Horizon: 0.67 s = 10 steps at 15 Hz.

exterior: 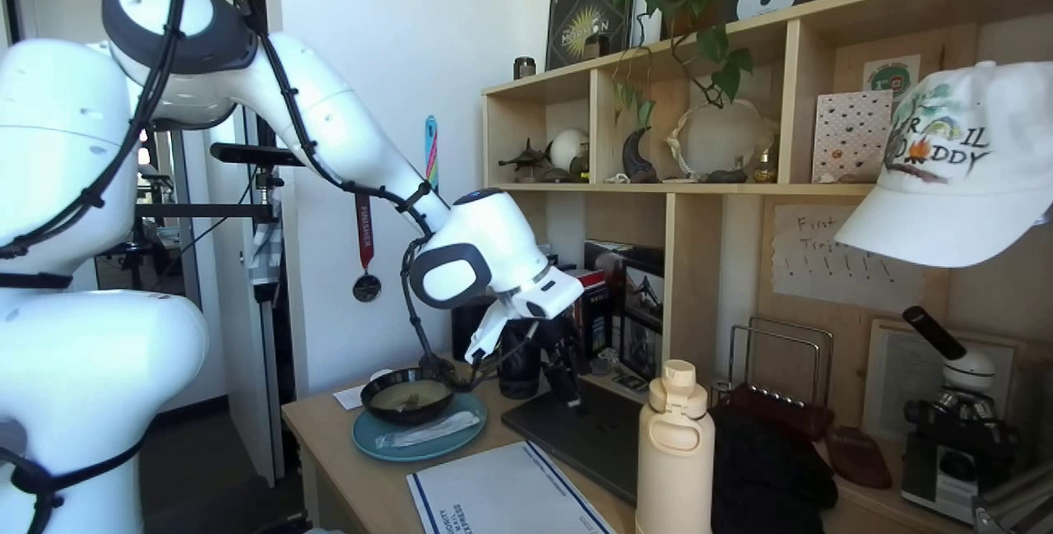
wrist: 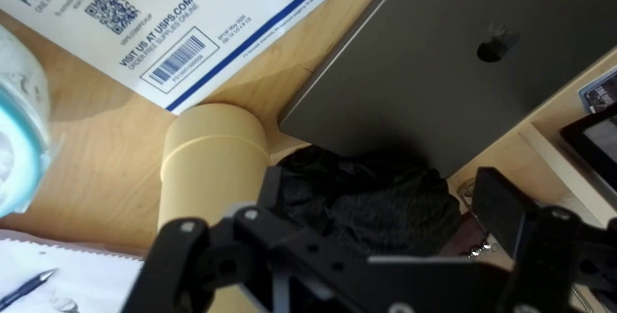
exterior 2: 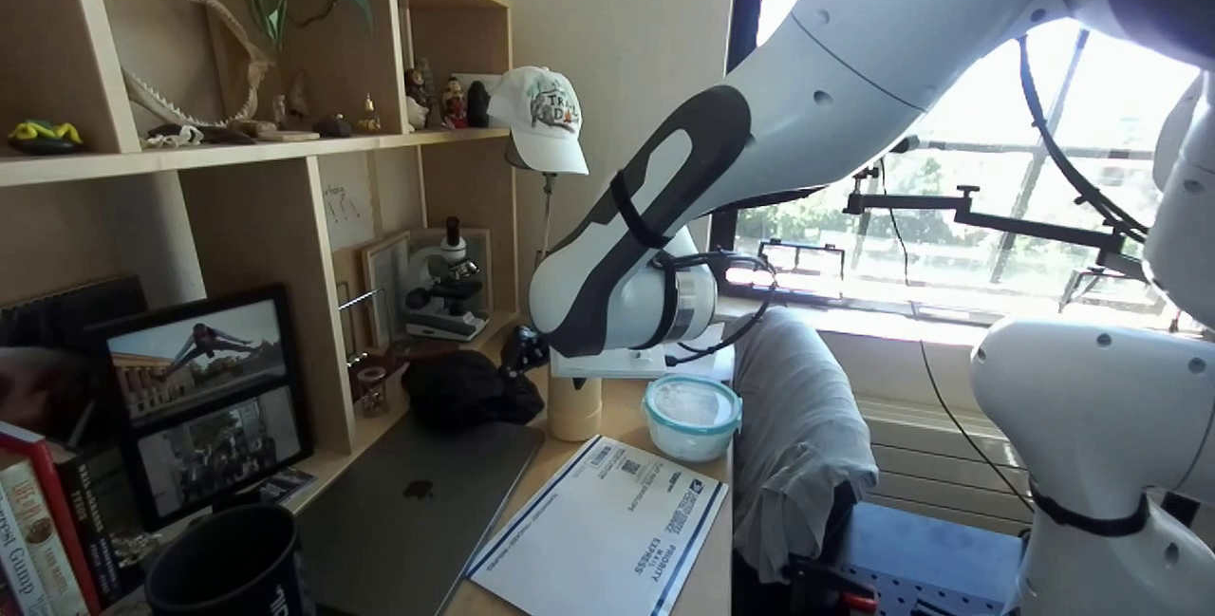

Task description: Move the black mug to the left side of the desk, move the white paper on the laptop to the front of the desk

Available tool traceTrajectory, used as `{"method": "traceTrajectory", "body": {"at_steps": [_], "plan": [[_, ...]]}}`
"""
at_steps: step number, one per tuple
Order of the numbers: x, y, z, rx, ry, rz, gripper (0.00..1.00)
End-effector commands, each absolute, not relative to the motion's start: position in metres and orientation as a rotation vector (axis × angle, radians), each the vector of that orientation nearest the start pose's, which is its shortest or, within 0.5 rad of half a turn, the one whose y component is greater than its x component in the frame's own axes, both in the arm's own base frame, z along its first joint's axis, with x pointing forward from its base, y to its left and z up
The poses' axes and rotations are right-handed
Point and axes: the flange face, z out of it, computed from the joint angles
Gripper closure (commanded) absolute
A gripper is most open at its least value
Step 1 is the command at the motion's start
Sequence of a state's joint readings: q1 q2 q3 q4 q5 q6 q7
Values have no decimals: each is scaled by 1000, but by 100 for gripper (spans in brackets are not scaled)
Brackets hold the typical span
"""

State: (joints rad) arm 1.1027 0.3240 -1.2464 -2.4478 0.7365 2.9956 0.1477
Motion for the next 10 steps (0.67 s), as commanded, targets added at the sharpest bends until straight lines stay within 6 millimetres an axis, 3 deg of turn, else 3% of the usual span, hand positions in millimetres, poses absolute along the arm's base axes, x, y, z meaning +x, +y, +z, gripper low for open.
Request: {"method": "traceTrajectory", "body": {"at_steps": [1, 5, 10], "plan": [[515, -112, 351, -2791, 1343, -782, 0], [520, -101, 391, -2824, 1382, -695, 0], [515, -96, 417, -2872, 1486, -549, 0]]}}
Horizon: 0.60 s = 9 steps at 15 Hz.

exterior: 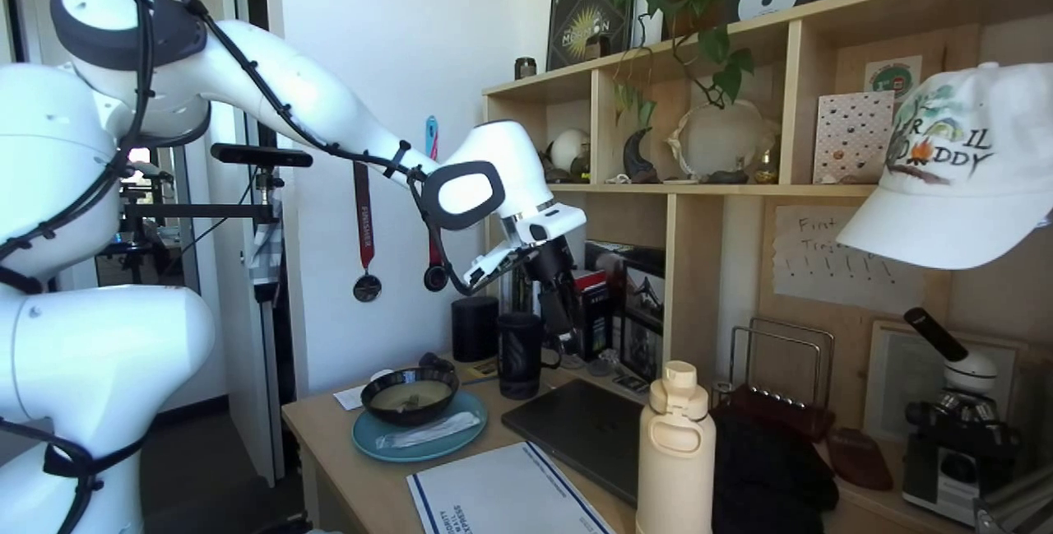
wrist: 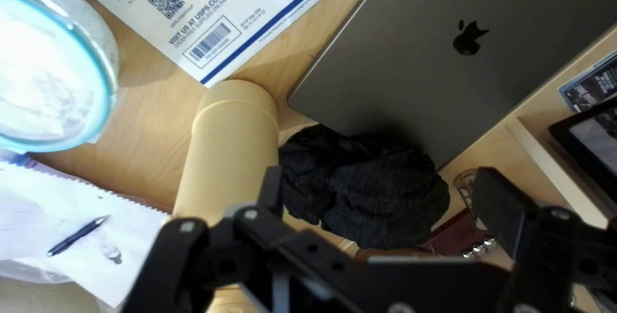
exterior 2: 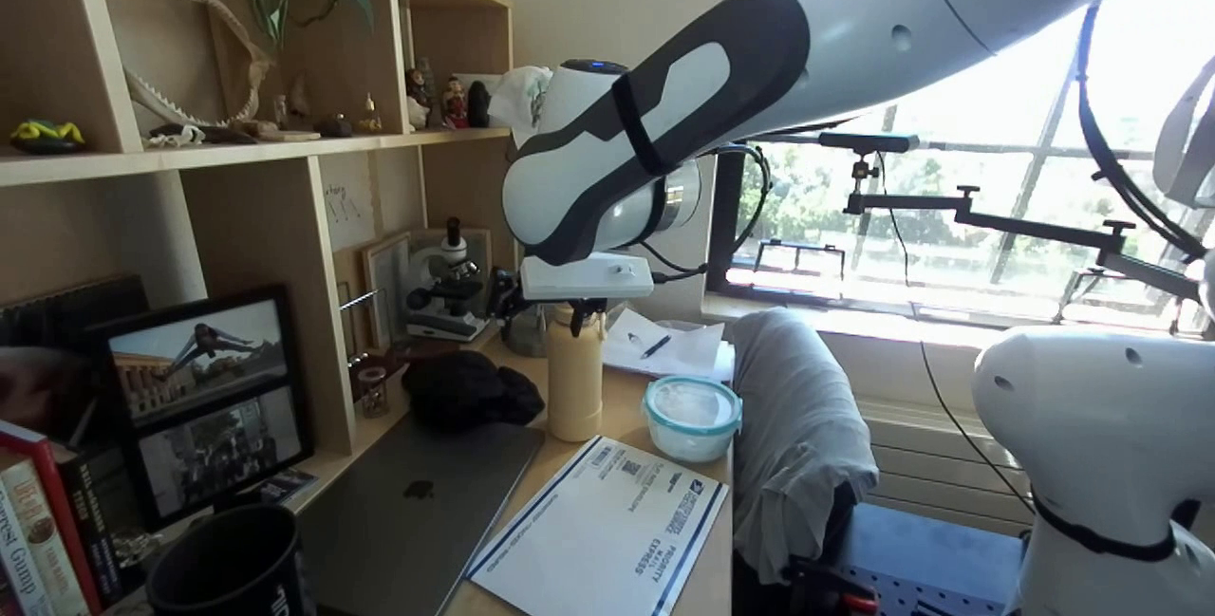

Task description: Move the black mug to the left side of the desk, move the white paper on the laptop to the front of the desk

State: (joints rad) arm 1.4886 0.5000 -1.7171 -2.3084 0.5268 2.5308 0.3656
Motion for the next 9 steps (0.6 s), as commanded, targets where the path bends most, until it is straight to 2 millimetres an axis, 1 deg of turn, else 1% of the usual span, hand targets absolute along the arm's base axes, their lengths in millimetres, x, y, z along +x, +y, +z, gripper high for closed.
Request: {"method": "traceTrajectory", "body": {"at_steps": [1, 4, 5, 6, 9], "plan": [[514, -96, 418, -2876, 1505, -507, 0], [512, -98, 423, -2868, 1555, -417, 0], [512, -98, 424, -2860, 1559, -411, 0], [513, -100, 415, -2870, 1508, -438, 0], [513, -102, 417, -2866, 1513, -430, 0]]}}
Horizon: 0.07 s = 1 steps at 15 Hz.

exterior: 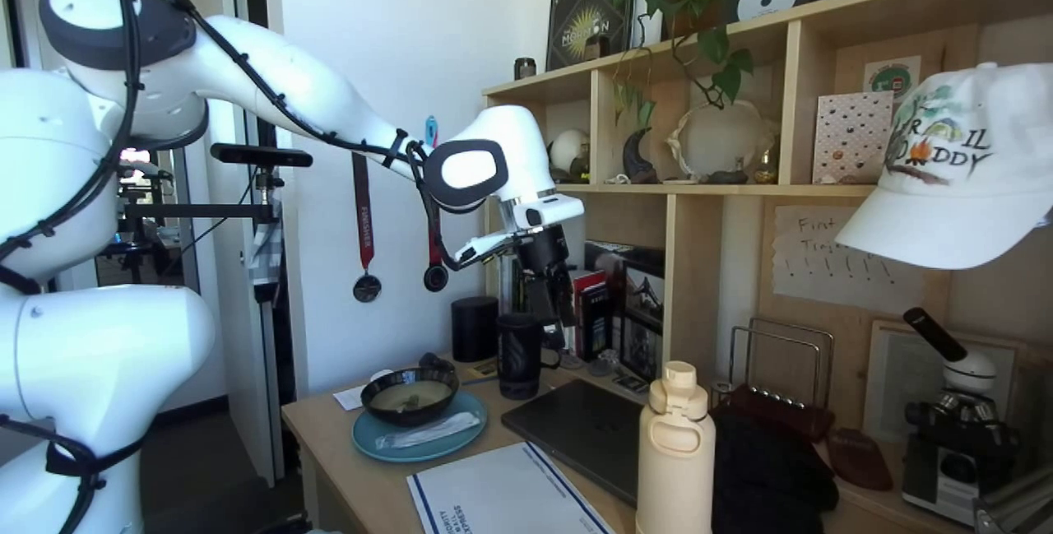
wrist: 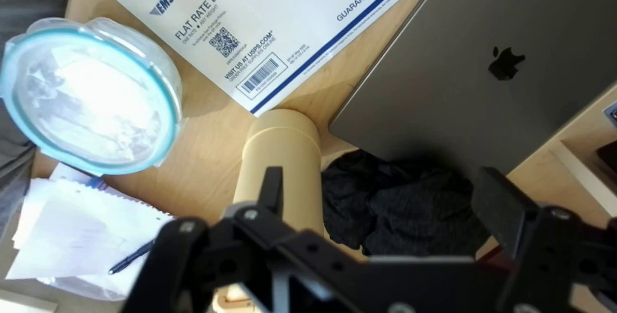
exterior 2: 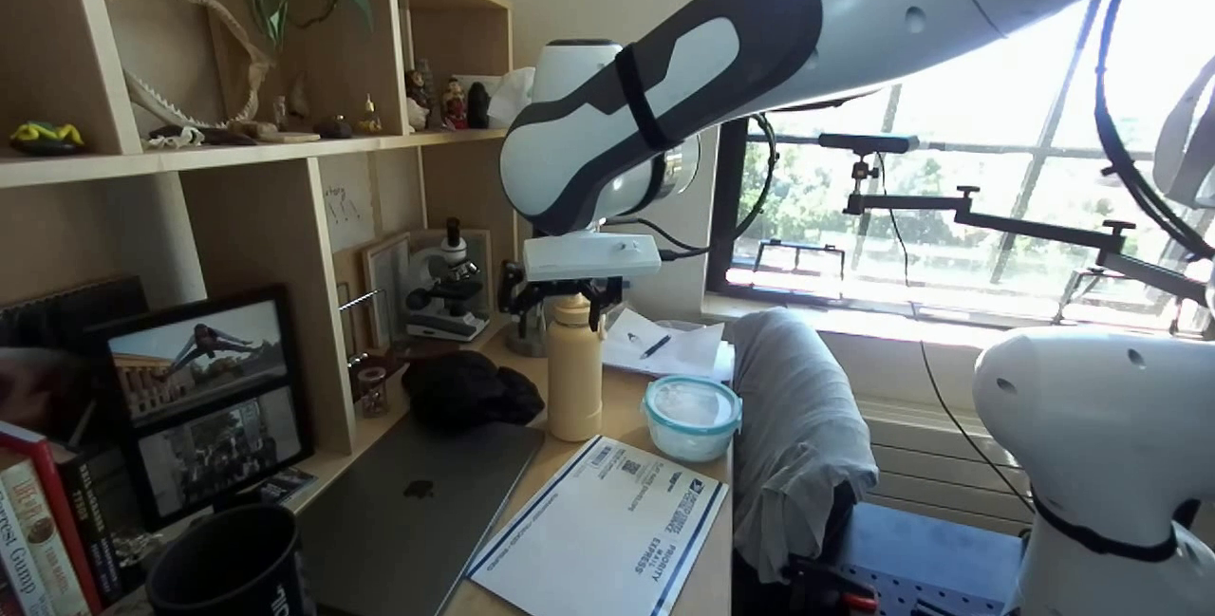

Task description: Move the black mug to the left side of the desk, move the white paper on the laptop to the front of the desk

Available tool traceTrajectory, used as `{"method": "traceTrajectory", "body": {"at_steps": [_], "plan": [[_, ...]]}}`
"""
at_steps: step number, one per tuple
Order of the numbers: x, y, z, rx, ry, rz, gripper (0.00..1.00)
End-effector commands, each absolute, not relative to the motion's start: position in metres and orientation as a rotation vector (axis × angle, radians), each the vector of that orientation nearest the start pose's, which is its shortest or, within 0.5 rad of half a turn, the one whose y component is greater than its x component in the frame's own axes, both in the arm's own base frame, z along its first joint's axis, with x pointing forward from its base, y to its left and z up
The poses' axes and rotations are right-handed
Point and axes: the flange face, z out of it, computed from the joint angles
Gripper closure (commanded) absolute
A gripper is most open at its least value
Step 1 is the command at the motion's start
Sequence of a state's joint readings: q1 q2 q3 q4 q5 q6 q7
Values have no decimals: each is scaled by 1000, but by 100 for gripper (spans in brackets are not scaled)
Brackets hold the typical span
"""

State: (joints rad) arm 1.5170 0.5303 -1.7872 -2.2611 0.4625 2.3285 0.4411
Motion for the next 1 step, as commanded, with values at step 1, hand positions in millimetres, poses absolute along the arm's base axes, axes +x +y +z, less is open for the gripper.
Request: {"method": "traceTrajectory", "body": {"at_steps": [1], "plan": [[513, -102, 417, -2866, 1513, -429, 0]]}}
